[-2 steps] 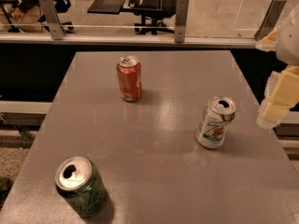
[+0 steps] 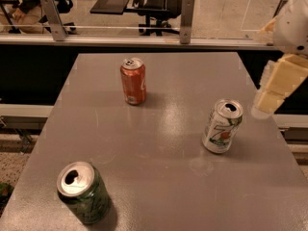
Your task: Move coke can near 7up can
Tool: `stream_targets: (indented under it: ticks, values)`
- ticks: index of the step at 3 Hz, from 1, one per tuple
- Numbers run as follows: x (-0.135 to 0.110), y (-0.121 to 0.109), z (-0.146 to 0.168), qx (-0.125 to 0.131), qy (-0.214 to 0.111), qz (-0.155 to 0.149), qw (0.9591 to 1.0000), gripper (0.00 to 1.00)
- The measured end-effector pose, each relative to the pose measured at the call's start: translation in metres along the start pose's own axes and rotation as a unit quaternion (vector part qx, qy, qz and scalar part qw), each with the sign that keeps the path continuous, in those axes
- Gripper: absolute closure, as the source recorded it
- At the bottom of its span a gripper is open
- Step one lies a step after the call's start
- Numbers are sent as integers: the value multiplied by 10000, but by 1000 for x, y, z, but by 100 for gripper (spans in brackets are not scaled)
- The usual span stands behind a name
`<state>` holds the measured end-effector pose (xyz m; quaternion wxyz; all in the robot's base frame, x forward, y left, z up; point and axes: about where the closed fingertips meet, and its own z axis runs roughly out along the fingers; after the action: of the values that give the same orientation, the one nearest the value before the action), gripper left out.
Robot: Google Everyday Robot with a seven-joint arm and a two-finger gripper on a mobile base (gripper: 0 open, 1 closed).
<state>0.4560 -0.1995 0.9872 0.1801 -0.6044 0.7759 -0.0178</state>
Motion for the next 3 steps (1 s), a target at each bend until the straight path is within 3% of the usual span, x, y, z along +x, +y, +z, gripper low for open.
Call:
stream_targets:
  ticks: [2, 3]
  values:
    - [-82, -45, 14, -60, -827, 101, 9965, 0]
    - [-123, -52, 28, -220, -1172, 94, 9928, 0]
